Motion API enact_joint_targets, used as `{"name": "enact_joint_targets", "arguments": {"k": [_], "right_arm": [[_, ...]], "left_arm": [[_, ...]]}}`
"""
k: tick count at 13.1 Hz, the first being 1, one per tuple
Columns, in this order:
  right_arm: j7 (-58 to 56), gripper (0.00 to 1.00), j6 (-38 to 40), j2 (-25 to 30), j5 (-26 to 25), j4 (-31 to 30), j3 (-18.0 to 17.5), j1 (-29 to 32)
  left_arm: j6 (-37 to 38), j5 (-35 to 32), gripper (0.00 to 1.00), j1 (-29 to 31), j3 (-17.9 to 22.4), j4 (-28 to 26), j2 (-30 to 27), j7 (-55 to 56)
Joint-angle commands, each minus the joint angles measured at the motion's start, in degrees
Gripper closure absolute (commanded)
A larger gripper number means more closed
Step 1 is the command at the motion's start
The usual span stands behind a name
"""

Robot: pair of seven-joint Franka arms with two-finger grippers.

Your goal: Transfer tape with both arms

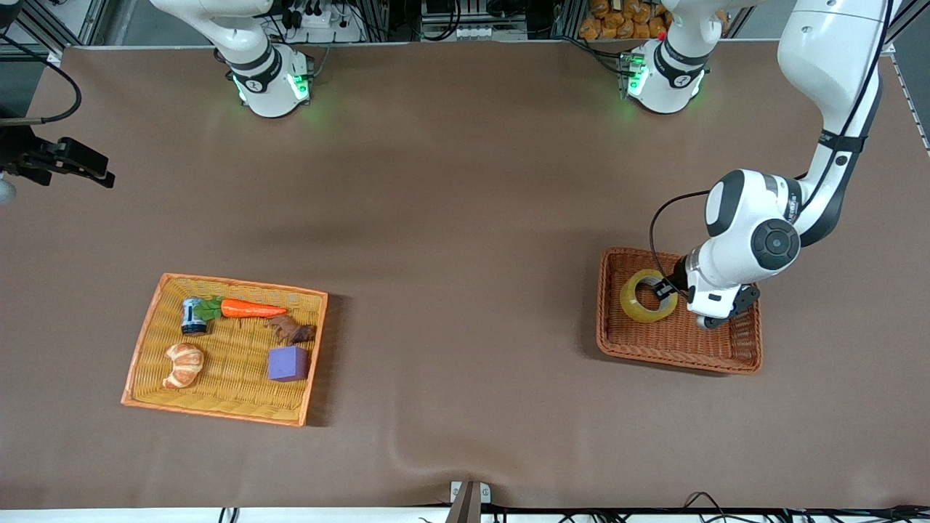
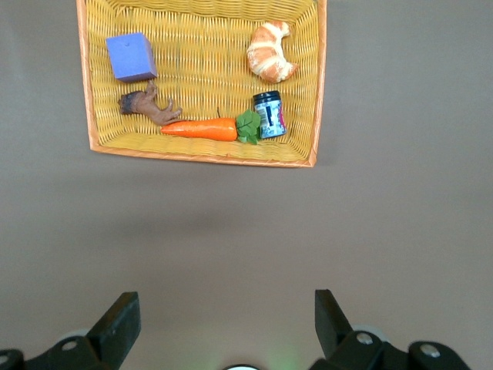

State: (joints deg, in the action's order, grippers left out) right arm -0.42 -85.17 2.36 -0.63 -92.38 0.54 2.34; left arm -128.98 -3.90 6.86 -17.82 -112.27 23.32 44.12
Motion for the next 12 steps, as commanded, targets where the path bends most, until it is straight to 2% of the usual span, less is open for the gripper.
{"name": "enact_joint_targets", "arguments": {"k": [1,3,5,6,8,12], "right_arm": [[-0.90,0.00,0.54,-0.42,0.18,0.53,-0.81,0.82],[-0.72,0.00,0.36,-1.13,0.71,1.15,-0.81,1.34],[-0.72,0.00,0.70,-1.04,0.01,2.38,-0.81,1.26],[-0.72,0.00,0.79,-1.13,0.10,2.38,-0.81,1.26],[-0.81,0.00,0.71,-1.13,0.01,2.38,-0.81,0.91],[-0.81,0.00,0.62,-1.04,0.27,3.26,-0.72,1.43]], "left_arm": [[5.56,-1.63,0.00,0.35,-0.72,1.51,-6.51,0.44],[12.84,-1.20,0.00,0.44,-0.81,6.68,-10.03,0.53],[22.67,-1.28,0.00,0.44,-0.81,15.11,-11.45,-1.74],[26.81,-1.11,0.00,0.44,-0.81,19.24,-12.76,-5.67],[28.60,-1.54,0.00,0.88,-0.37,24.09,-14.18,-15.95],[32.21,-0.50,0.00,2.63,-0.02,24.47,-19.09,-28.46]]}}
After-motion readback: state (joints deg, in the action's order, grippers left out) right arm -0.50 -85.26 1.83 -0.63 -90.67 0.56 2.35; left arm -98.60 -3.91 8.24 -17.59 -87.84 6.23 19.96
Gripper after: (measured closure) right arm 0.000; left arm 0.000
